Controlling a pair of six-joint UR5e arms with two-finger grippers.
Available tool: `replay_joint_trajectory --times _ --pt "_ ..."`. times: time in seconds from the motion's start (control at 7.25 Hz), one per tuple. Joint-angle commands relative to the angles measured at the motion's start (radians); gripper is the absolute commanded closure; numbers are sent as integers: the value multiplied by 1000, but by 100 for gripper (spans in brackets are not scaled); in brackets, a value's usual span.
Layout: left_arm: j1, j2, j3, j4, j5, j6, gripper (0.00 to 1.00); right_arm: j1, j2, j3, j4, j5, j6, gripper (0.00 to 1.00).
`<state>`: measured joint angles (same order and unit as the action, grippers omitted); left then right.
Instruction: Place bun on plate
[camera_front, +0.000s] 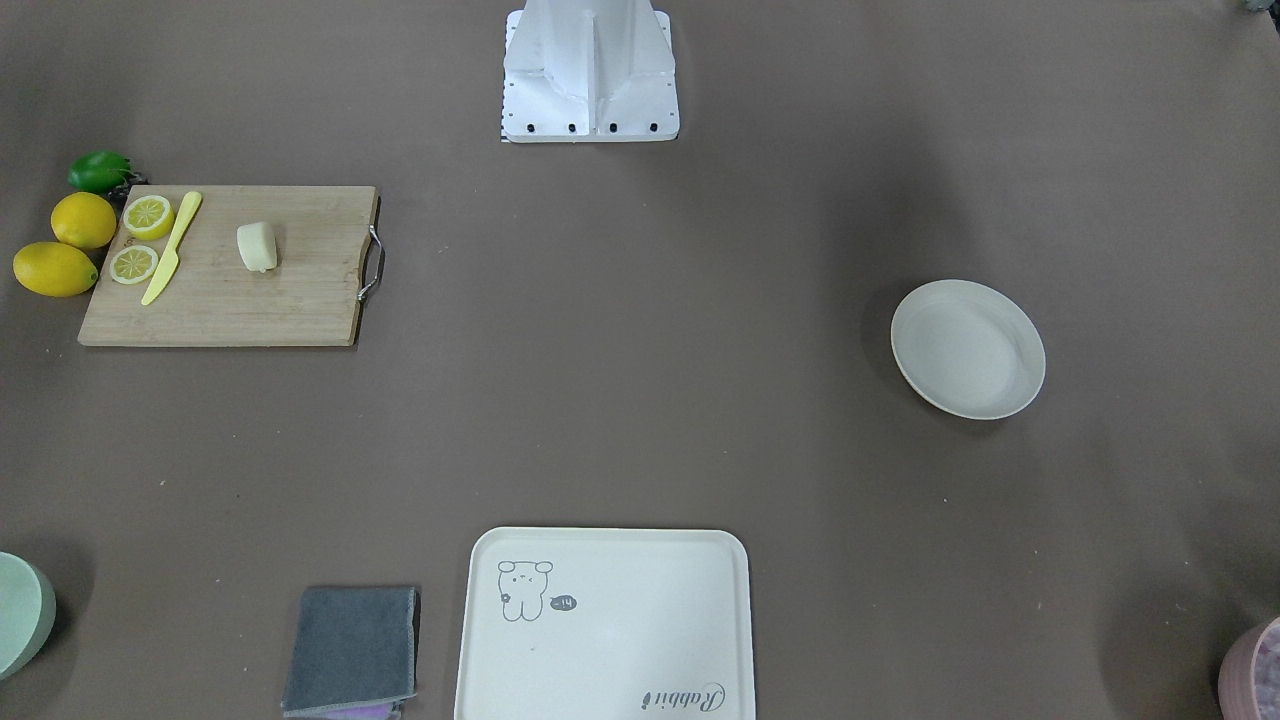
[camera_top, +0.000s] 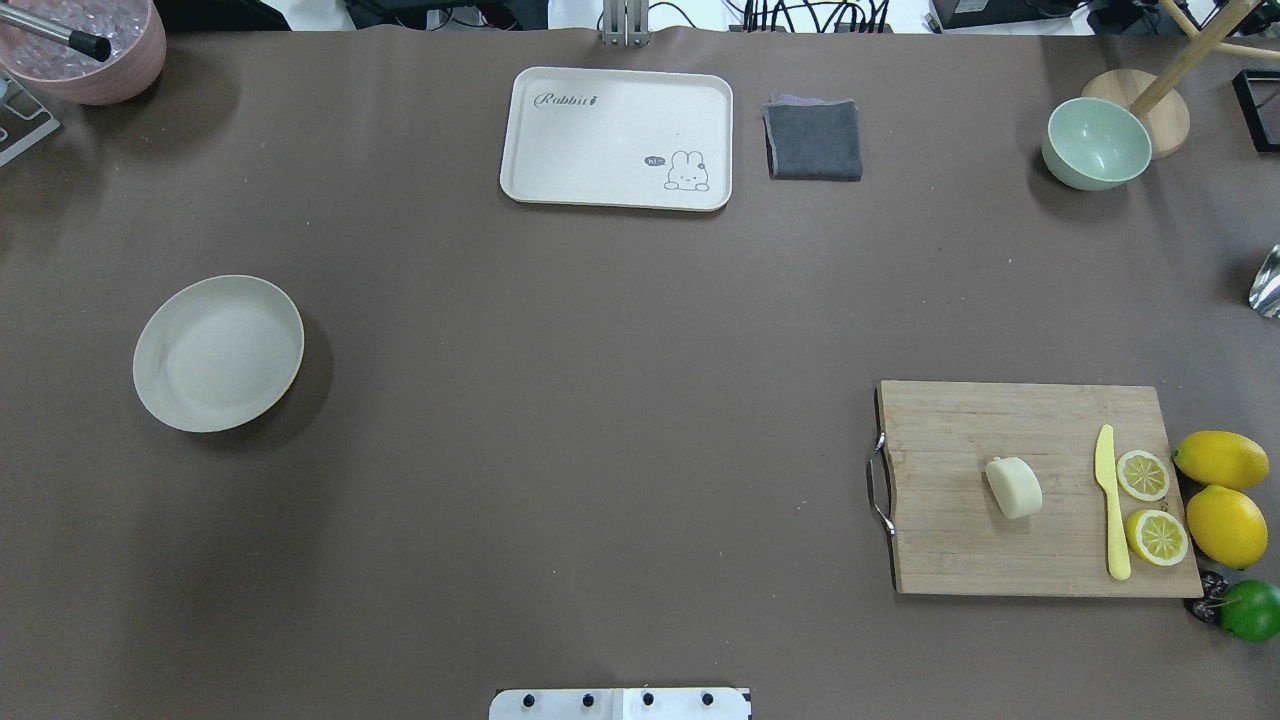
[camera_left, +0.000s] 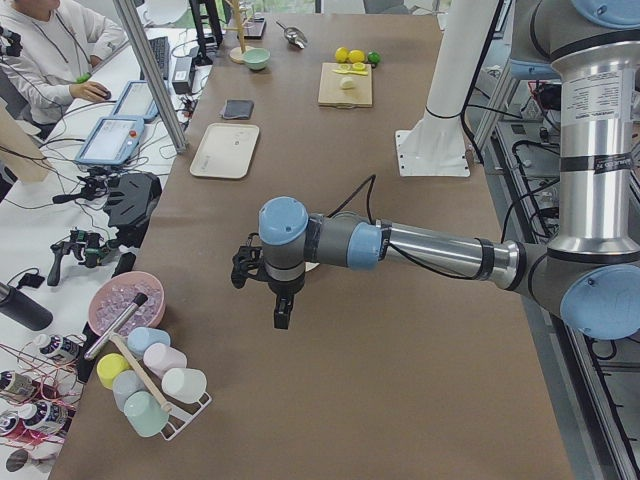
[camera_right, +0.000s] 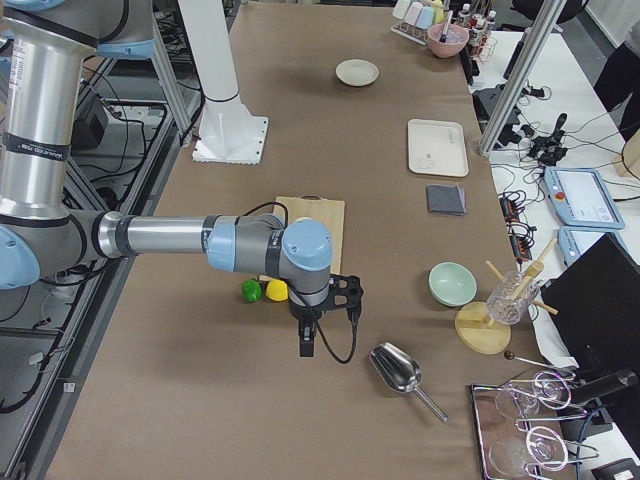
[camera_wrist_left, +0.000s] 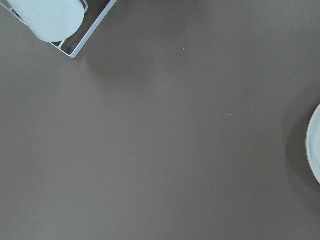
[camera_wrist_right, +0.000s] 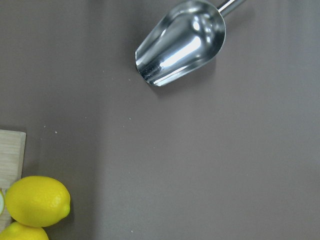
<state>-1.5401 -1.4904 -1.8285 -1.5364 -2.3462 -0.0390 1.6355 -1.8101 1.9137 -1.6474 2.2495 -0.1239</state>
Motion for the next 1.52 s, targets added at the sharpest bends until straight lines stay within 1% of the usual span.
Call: replay_joint_trajectory --times 0.0,0.14,0.28,0.41,0.55,0.69,0.83,0.97,1.1,1.24,1.38 --pt "-3 -27 -14 -1 -1 -4 2 1 53 30 82 -4 1 0" --pt "-3 -49 -8 -1 -1 -4 2 1 55 18 166 1 4 0" --pt "-3 -91 21 -63 10 -2 2 1 61 4 172 4 6 0" --pt "-3 -123 75 -86 21 -13 2 3 52 8 184 2 -8 0" --pt "-3 -108 72 -128 13 -4 2 1 23 -13 272 4 -5 0" --pt "-2 -93 80 -198 13 -10 2 1 17 -27 355 16 6 0" --pt "6 -99 78 -255 15 -15 2 -2 24 -27 354 44 63 0" --pt "41 -131 107 -264 18 -75 2 -66 49 -24 357 42 233 0" --pt "146 -196 165 -264 21 -88 2 -139 90 -25 357 35 372 0" --pt "179 -224 207 -268 19 -126 2 -193 113 -27 356 32 424 0" --pt "225 -228 212 -269 18 -190 2 -244 123 -25 360 24 497 0"
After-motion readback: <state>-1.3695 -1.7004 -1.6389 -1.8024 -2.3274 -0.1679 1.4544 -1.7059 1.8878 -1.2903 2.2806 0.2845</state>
